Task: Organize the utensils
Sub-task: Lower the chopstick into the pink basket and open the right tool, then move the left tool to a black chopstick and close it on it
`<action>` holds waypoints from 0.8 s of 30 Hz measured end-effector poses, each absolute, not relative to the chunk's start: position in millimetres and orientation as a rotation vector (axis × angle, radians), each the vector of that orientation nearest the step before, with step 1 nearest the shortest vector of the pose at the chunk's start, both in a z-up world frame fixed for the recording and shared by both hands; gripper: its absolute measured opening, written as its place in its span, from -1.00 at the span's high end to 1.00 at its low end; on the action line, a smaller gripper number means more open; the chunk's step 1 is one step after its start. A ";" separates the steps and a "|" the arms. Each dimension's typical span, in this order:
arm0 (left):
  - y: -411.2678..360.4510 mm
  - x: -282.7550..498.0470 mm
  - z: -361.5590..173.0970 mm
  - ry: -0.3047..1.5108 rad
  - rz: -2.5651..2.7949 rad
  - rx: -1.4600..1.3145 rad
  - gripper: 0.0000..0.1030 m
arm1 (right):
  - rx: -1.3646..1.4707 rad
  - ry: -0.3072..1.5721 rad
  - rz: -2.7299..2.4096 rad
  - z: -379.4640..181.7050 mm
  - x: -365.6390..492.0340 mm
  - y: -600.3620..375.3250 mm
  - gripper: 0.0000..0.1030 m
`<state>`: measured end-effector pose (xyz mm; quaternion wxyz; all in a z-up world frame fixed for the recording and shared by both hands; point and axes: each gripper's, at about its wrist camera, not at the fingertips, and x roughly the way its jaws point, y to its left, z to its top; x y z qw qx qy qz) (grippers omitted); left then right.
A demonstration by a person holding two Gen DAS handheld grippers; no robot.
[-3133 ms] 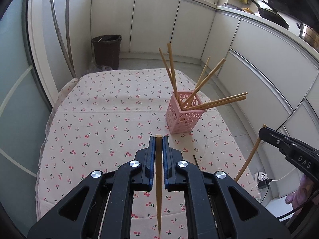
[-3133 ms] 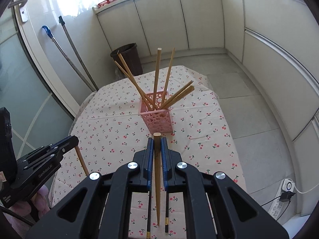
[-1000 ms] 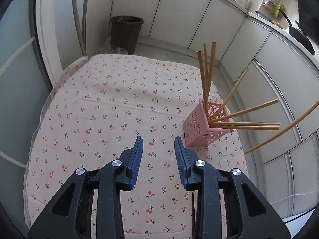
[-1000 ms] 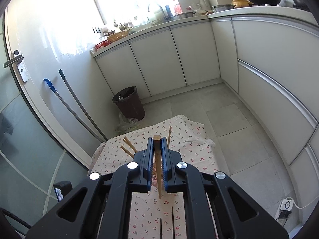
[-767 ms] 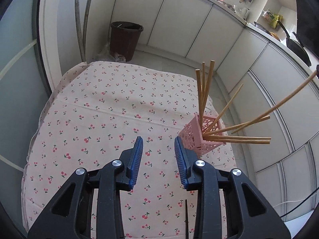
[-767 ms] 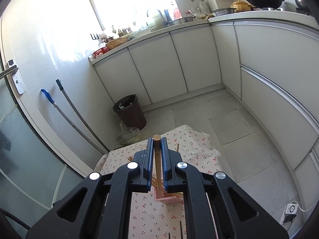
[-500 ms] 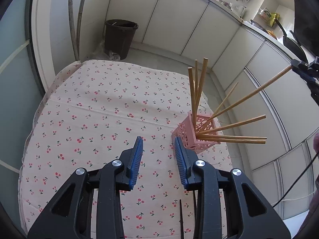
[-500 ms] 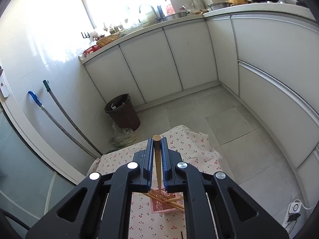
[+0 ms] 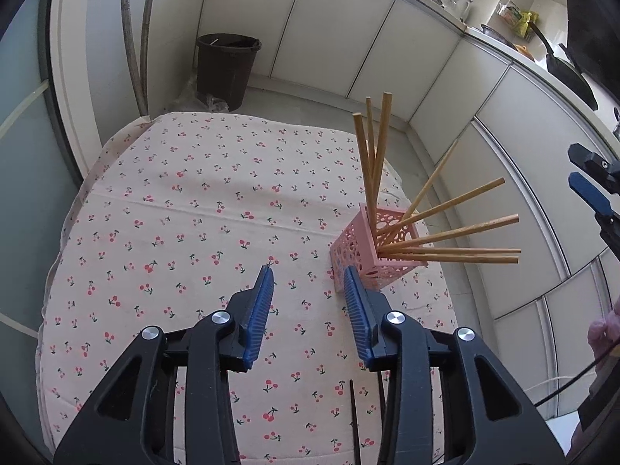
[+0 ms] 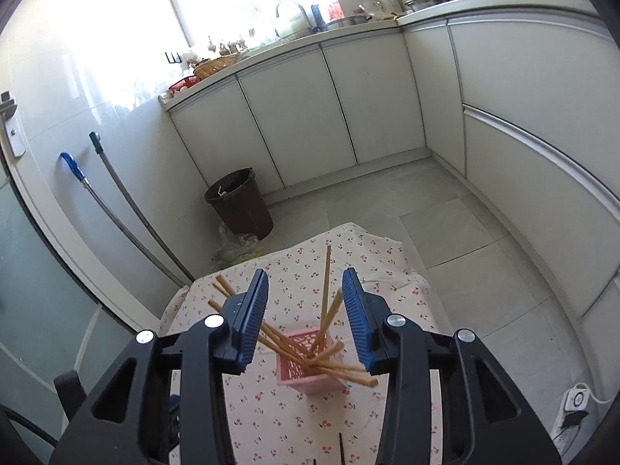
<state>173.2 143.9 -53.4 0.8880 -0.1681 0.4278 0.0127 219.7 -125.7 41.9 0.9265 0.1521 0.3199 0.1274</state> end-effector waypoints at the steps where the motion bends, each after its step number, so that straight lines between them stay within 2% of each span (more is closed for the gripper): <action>1: 140.7 172.6 -55.7 0.899 0.023 -0.340 0.21 | 0.292 0.657 0.259 39.8 210.7 -126.3 0.15; 6: 118.9 168.7 -79.2 0.991 0.001 -0.282 0.10 | 0.203 0.729 0.211 2.4 166.2 -133.8 -0.32; 7: 114.7 168.0 -85.0 1.009 0.002 -0.268 0.05 | 0.187 0.763 0.191 -11.1 159.2 -136.9 -0.45; 12: 97.6 166.9 -114.1 1.108 0.001 -0.230 -0.25 | 0.120 0.950 0.112 -78.0 141.9 -151.3 -0.81; 14: 91.3 166.8 -125.5 1.145 0.015 -0.210 -0.43 | 0.051 1.080 0.078 -109.9 145.1 -155.3 -0.82; 16: 86.0 166.4 -138.7 1.189 0.027 -0.198 -0.50 | 0.005 1.191 0.041 -136.1 152.4 -159.3 -0.82; 24: 73.5 169.6 -179.1 1.333 0.068 -0.209 -0.53 | 0.015 1.278 0.016 -153.8 156.3 -168.5 -0.82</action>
